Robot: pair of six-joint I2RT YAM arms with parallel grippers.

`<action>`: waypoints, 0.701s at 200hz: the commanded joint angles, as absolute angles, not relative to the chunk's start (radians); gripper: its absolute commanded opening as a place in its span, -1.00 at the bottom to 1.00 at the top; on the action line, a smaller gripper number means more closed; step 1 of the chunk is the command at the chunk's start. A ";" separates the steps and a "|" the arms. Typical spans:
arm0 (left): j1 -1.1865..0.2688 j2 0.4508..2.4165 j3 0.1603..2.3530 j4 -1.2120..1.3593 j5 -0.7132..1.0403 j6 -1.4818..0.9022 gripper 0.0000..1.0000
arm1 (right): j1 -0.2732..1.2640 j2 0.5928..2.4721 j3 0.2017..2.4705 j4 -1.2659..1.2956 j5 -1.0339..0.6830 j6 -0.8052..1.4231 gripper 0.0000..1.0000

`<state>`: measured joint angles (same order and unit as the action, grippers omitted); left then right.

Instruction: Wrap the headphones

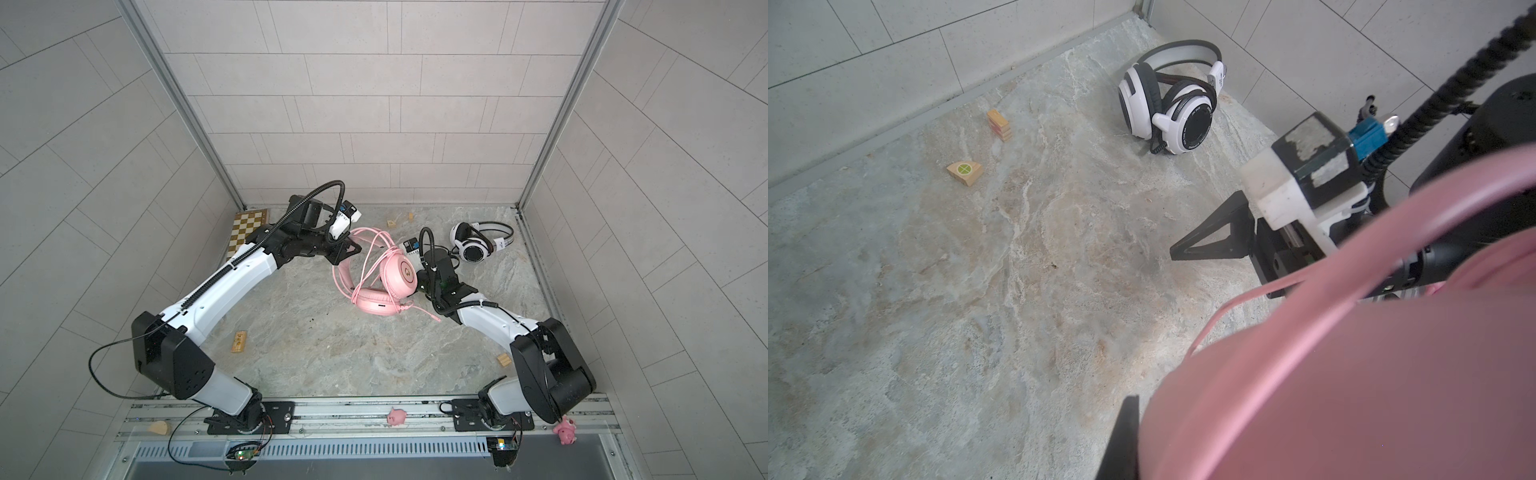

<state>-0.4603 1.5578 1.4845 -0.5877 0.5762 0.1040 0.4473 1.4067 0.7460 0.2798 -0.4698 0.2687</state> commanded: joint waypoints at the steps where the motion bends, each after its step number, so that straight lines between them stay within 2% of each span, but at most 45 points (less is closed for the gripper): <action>1: -0.457 1.519 1.506 -0.543 0.630 0.067 -0.98 | 0.470 1.424 0.767 0.275 -0.534 0.249 0.98; 32: -0.456 1.523 1.506 -0.543 0.630 0.066 -0.98 | 0.474 1.431 0.769 0.270 -0.524 0.247 0.96; 50: -0.457 1.523 1.507 -0.541 0.629 0.066 -0.98 | 0.476 1.436 0.775 0.271 -0.500 0.247 0.79; 61: -0.457 1.522 1.505 -0.541 0.628 0.067 -0.98 | 0.476 1.441 0.784 0.271 -0.501 0.249 0.59; 70: -0.456 1.522 1.505 -0.542 0.626 0.068 -0.98 | 0.476 1.446 0.786 0.275 -0.499 0.255 0.12; 73: -0.456 1.521 1.505 -0.542 0.625 0.067 -0.98 | 0.475 1.446 0.787 0.277 -0.497 0.255 -0.14; 76: -0.456 1.521 1.505 -0.542 0.623 0.067 -0.98 | 0.475 1.449 0.786 0.279 -0.494 0.257 -0.31; 88: -0.456 1.521 1.503 -0.542 0.622 0.067 -0.98 | 0.475 1.450 0.780 0.273 -0.467 0.262 -0.69; 110: -0.456 1.518 1.503 -0.543 0.620 0.069 -0.98 | 0.463 1.419 0.743 0.262 -0.351 0.263 -0.91; 140: -0.457 1.520 1.503 -0.538 0.637 0.065 -0.98 | 0.389 1.361 0.725 0.230 -0.260 0.300 -1.00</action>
<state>-0.4603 1.5578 1.4845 -0.5873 0.5755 0.1036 0.4423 1.4170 0.7319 0.2668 -0.3733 0.2722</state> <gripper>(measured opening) 0.079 0.053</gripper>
